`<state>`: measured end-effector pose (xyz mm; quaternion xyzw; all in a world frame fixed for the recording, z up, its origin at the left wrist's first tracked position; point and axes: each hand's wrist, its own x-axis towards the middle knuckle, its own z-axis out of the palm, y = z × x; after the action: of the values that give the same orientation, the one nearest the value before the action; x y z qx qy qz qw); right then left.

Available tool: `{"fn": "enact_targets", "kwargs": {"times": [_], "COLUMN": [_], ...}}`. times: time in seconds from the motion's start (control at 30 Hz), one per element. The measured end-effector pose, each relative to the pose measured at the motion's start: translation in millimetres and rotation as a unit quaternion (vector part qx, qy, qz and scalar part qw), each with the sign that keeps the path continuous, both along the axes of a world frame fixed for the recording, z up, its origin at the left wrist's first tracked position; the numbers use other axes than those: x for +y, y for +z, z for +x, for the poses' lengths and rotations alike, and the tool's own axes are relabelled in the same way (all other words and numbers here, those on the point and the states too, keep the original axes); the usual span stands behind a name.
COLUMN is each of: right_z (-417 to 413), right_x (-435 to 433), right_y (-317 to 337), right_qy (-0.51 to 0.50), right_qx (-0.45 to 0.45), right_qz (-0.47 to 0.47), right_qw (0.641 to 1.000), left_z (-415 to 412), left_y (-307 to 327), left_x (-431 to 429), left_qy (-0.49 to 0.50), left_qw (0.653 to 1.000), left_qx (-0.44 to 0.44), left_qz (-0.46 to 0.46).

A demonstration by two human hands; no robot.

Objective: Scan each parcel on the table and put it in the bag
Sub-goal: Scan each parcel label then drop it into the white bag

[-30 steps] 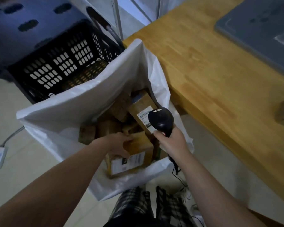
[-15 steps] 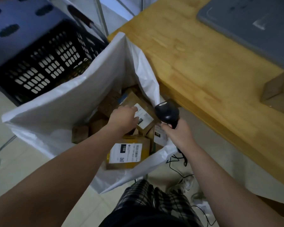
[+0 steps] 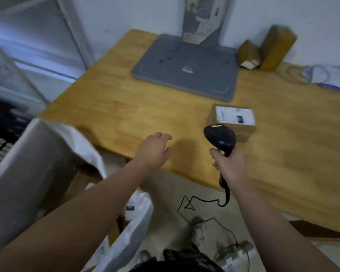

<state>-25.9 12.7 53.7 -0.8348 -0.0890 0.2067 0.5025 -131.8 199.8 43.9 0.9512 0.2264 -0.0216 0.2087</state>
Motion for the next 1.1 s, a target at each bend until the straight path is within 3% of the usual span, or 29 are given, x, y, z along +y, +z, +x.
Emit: {"fn": "enact_targets", "kwargs": {"times": [0.2,0.37,0.63,0.77,0.87,1.03,1.1], "right_z": [88.8,135.1,171.6,178.5,182.1,182.9,180.9], "right_x": [-44.6,-67.6,-80.0,-70.2,-61.6,-44.8,-36.0], "right_y": [17.0,17.1,14.8,17.9,24.6,34.1,34.3], "right_qy": [-0.075,-0.096,-0.038,0.038,0.067,0.079,0.086], "right_qx": [-0.016,-0.012,-0.010,-0.015,-0.029,-0.025,-0.016], "right_qz": [0.015,0.014,-0.028,-0.077,-0.095,-0.095,-0.086], "right_qw": [0.997,0.995,0.999,0.996,0.993,0.992,0.992], "left_z": [119.2,181.0,237.0,244.5,239.7,221.0,212.1], "left_y": [17.2,12.1,-4.9,-8.0,-11.6,-22.4,-29.5], "left_x": [-42.8,-58.0,-35.0,-10.6,-0.1,-3.9,-4.7], "left_qy": [-0.057,-0.046,-0.092,-0.152,-0.132,0.040,0.089], "left_qw": [0.998,0.999,0.977,0.980,0.986,0.990,0.983], "left_qx": [-0.025,-0.026,0.182,0.127,0.070,-0.095,-0.115], "left_qz": [0.014,-0.005,0.052,-0.029,-0.070,-0.096,-0.113]}}
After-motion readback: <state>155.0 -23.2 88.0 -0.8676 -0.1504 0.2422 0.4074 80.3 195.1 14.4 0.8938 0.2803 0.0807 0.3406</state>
